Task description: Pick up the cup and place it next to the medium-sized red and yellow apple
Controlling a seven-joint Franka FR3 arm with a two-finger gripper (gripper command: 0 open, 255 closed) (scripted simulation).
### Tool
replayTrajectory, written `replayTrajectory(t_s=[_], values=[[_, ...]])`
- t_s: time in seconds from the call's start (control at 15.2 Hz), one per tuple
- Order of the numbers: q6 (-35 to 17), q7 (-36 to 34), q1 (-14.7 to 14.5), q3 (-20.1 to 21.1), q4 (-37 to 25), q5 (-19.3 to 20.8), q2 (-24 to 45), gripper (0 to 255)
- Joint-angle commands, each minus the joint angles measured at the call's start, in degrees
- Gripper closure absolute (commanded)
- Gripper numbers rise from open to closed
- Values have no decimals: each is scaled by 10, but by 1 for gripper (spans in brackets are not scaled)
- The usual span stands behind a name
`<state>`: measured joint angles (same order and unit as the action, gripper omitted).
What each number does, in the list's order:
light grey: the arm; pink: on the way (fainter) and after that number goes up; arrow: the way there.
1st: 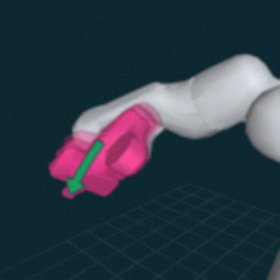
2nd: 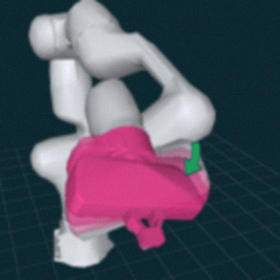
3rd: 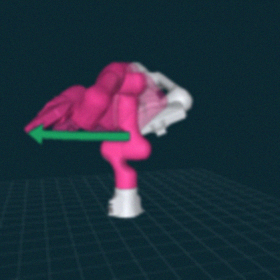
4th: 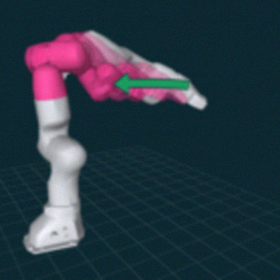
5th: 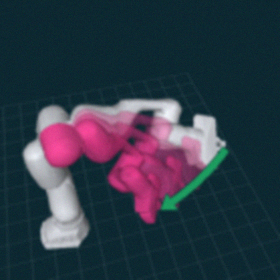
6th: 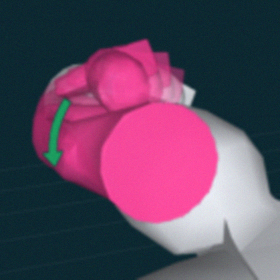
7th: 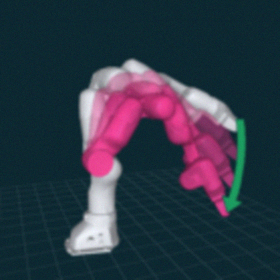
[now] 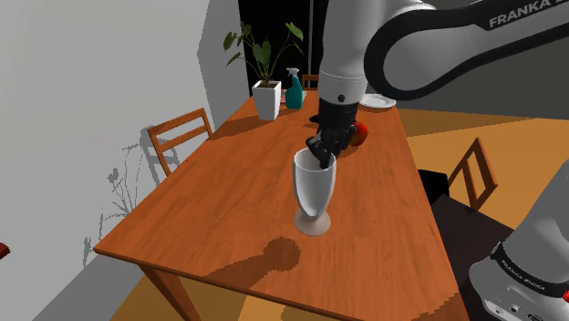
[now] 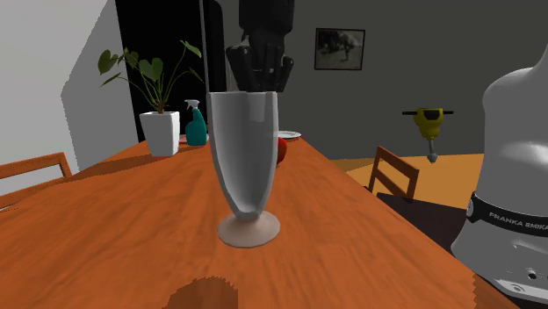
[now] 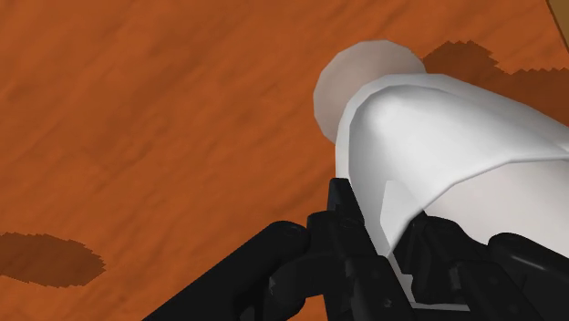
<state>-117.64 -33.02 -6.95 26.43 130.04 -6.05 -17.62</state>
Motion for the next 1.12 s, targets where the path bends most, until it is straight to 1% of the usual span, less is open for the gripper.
replayTrajectory(t_s=[0.0,1.06], values=[[17,1,1,-2,-15,0,-2,255],[141,6,4,-15,-128,2,-14,255]])
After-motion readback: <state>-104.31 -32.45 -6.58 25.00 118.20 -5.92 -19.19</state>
